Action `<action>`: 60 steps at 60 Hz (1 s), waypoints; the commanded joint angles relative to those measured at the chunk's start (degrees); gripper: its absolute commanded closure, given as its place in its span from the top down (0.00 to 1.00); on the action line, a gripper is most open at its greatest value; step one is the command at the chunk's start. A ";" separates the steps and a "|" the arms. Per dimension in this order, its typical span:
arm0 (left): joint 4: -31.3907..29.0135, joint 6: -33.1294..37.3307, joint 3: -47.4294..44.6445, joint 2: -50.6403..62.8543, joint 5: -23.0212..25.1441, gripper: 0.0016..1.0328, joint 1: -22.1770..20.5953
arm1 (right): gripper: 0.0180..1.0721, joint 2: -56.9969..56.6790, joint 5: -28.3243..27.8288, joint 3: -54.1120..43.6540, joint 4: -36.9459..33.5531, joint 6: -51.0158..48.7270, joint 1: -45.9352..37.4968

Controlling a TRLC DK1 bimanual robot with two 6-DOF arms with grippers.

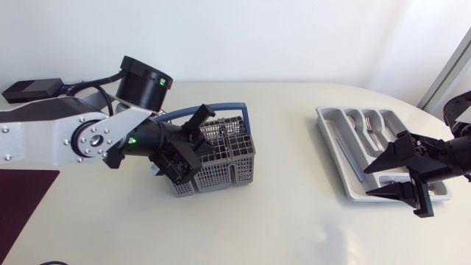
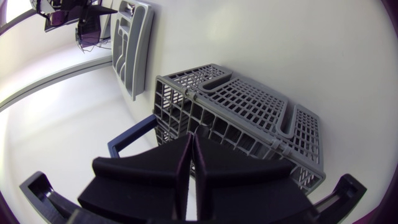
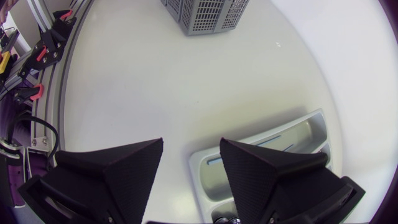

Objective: Transfer all utensils from the basket to the drawer tray.

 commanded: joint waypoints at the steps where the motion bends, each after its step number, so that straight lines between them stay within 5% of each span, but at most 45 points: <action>1: -1.72 0.56 2.63 -0.05 1.77 0.03 -0.87 | 0.64 -0.29 -0.27 -1.15 -0.05 0.90 0.37; 60: -24.05 8.03 17.13 2.77 -8.86 0.03 -8.42 | 0.64 0.50 -2.55 -3.70 0.39 -3.41 -1.39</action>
